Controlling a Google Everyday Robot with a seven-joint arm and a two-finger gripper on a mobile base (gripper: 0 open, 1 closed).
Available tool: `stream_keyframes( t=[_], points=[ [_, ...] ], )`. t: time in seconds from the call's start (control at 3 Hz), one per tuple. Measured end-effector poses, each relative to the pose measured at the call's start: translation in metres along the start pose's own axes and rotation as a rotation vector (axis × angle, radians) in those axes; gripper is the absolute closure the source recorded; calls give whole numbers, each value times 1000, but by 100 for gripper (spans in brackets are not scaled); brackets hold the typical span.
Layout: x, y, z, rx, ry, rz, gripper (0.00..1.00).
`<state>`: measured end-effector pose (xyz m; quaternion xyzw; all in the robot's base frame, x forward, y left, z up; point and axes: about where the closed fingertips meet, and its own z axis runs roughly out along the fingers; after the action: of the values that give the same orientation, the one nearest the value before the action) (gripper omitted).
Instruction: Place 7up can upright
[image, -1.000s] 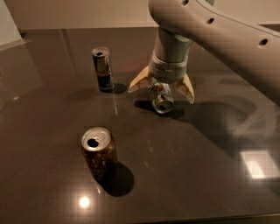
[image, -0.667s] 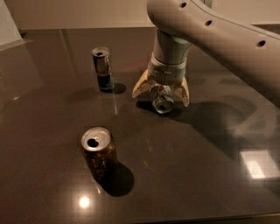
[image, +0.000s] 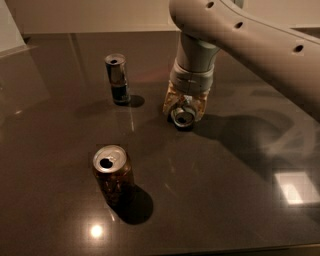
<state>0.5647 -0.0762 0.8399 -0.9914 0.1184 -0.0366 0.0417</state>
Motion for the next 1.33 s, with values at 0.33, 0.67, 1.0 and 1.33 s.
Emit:
stream_keyframes(
  t=[0.33, 0.67, 1.0, 1.33],
  points=[
    [4, -3, -11, 44, -19, 105, 86],
    [3, -17, -36, 114, -56, 273, 100],
    [2, -34, -61, 171, -127, 452, 100],
    [-1, -44, -85, 222, -232, 633, 100]
  ],
)
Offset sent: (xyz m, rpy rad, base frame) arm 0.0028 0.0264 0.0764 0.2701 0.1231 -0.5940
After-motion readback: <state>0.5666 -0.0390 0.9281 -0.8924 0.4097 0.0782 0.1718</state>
